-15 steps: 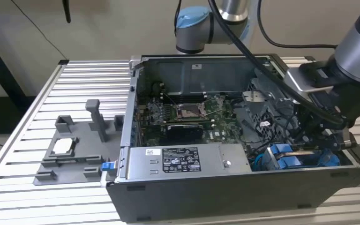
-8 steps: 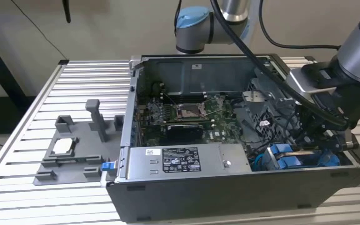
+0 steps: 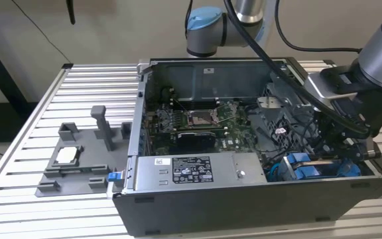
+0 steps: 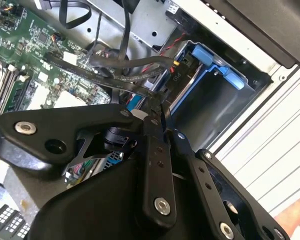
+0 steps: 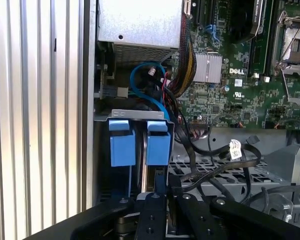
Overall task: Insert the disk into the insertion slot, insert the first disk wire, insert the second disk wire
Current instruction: 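Insert the second disk wire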
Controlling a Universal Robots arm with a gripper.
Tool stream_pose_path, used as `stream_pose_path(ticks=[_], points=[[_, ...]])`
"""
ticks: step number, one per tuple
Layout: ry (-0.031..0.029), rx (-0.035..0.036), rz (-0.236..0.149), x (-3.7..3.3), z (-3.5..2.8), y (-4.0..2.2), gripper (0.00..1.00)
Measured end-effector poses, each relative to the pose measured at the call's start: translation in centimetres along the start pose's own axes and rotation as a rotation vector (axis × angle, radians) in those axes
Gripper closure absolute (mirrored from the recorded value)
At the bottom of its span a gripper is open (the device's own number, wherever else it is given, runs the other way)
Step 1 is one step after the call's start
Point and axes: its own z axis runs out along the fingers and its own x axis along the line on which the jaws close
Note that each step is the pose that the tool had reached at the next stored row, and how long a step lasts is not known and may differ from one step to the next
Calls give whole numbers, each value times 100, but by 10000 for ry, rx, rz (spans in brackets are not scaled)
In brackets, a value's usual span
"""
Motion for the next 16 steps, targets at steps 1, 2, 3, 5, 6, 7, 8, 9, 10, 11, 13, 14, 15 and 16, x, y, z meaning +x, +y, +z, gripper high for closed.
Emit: stream_pose_path(ticks=[1, 2, 3, 5, 6, 7, 8, 9, 10, 11, 13, 14, 15, 16], points=[[-1, 0, 0, 0, 0, -1, 85], [-1, 0, 0, 1, 0, -1, 85], [0, 11, -2, 2, 0, -1, 85], [3, 133, -24, 2, 0, 2, 85], [6, 230, -42, 1, 0, 5, 85], [11, 342, -61, 1, -1, 10, 85], [17, 460, -80, 1, -1, 18, 85], [30, 549, -95, 1, -2, 26, 85], [45, 605, -107, 0, -2, 35, 85], [53, 635, -114, 0, -1, 42, 85], [58, 638, -115, 1, -1, 44, 85], [60, 638, -116, 1, -2, 45, 85], [62, 639, -116, 0, -2, 44, 85], [62, 639, -116, 0, -2, 45, 85]])
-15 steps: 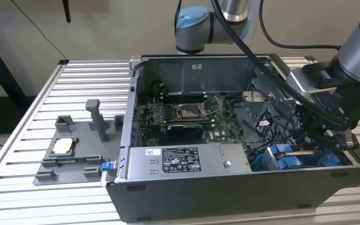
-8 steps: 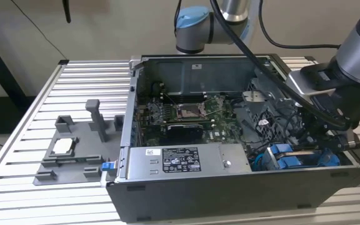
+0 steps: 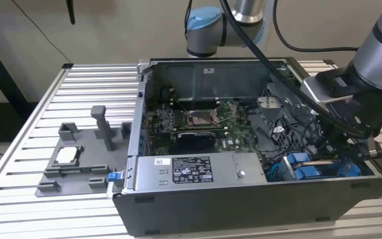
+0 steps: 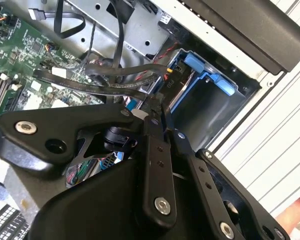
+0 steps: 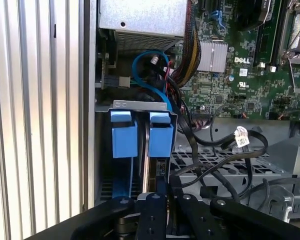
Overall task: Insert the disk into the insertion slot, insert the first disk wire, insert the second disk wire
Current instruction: 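Insert the second disk wire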
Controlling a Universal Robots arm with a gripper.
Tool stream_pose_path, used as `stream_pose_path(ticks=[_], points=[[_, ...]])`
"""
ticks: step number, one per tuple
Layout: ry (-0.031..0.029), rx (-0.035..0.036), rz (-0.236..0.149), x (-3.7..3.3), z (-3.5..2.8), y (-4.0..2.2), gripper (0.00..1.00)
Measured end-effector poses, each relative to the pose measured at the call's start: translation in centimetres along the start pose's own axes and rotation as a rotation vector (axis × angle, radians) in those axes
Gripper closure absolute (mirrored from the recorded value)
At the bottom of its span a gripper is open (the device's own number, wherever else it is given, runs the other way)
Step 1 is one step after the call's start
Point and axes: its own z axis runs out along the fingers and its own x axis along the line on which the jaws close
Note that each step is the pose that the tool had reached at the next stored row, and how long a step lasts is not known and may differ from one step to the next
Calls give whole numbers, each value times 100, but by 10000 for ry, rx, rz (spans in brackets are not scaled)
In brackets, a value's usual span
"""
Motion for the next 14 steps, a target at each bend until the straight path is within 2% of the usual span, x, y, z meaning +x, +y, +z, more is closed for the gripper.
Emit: stream_pose_path(ticks=[12, 14], points=[[0, 0, 1, -1, -4, 0, 85], [5, -4, 2, -3, -20, -2, 83]])
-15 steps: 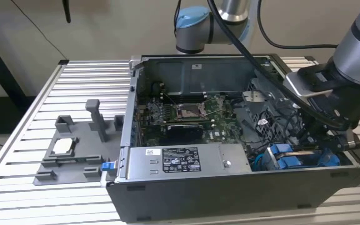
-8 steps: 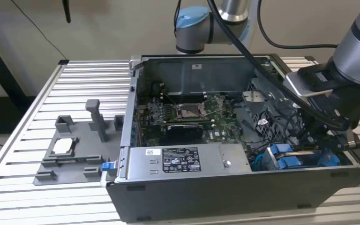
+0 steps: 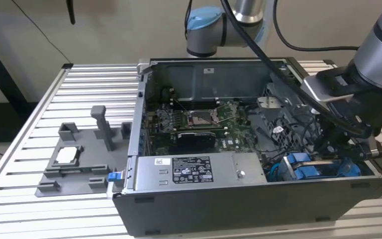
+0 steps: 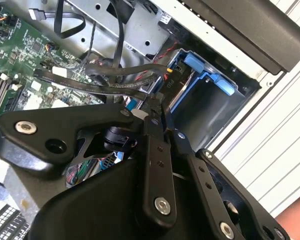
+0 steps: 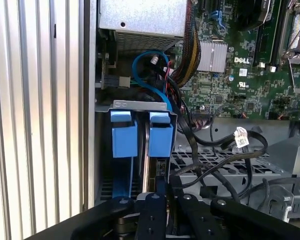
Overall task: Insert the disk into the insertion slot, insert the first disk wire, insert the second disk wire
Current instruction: 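Insert the second disk wire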
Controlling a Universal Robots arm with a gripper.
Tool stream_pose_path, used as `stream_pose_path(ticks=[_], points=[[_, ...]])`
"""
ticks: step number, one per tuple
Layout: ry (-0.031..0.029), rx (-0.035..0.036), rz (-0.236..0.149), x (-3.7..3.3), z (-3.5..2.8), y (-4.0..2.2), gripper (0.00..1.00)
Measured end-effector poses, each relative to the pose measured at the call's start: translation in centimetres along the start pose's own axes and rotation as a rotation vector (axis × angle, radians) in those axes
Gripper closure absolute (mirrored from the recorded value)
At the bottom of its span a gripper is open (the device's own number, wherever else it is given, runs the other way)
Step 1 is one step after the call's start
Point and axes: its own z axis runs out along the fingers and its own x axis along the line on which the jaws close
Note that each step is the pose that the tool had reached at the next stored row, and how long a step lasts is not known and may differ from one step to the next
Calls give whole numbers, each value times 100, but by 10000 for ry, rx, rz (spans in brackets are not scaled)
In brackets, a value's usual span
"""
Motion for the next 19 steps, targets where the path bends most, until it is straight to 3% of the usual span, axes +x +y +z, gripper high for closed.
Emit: stream_pose_path(ticks=[1, 2, 4, 8, 11, 14, 19], points=[[-4, -11, 4, -2, -9, 0, 83], [-7, -30, 9, -3, -12, 2, 76], [-7, -112, 24, -8, -28, 8, 76], [-18, -188, 38, -26, -116, 31, 76], [-32, -206, 42, -43, -200, 62, 76], [-39, -218, 45, -72, -221, 136, 76], [-63, -229, 49, -110, -335, 237, 76]])
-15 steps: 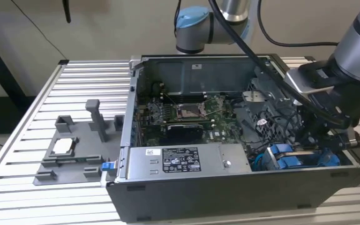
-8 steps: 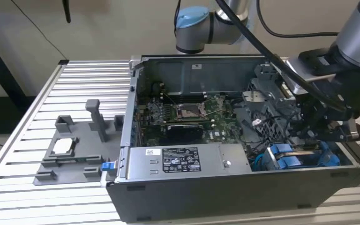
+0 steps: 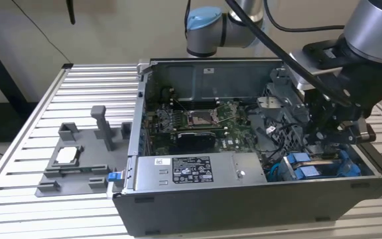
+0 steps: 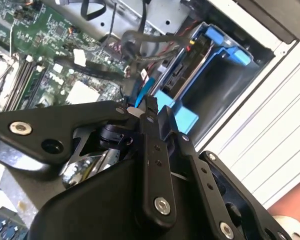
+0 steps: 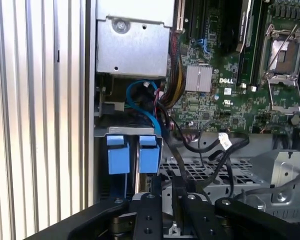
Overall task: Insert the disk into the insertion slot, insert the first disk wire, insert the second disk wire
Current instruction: 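Insert the second disk wire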
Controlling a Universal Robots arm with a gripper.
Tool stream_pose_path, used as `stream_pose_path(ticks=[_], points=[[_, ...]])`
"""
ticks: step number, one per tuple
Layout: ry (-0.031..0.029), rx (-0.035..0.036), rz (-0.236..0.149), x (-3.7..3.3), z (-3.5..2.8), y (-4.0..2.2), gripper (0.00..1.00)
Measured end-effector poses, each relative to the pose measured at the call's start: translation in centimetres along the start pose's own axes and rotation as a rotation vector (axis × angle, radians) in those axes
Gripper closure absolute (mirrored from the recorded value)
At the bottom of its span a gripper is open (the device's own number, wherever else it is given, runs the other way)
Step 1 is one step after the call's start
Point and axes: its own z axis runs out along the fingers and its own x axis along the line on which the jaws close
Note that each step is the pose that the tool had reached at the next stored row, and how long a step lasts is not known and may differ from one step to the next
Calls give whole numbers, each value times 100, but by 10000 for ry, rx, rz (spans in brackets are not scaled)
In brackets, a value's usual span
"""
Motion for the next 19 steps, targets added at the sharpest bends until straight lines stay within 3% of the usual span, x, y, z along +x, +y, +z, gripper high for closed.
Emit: stream_pose_path(ticks=[2, 7, 9, 11, 14, 15, 16, 19], points=[[-20, 1, 3, -21, -50, 29, 76], [-16, 0, -2, -225, -14, 49, 76], [15, -8, -64, -281, 4, 47, 76], [108, -29, -166, -285, 7, 48, 76], [323, -68, -345, -284, 15, 49, 76], [370, -81, -416, -284, 21, 50, 76], [411, -92, -474, -288, 31, 51, 76], [445, -93, -557, -368, 56, 49, 76]])
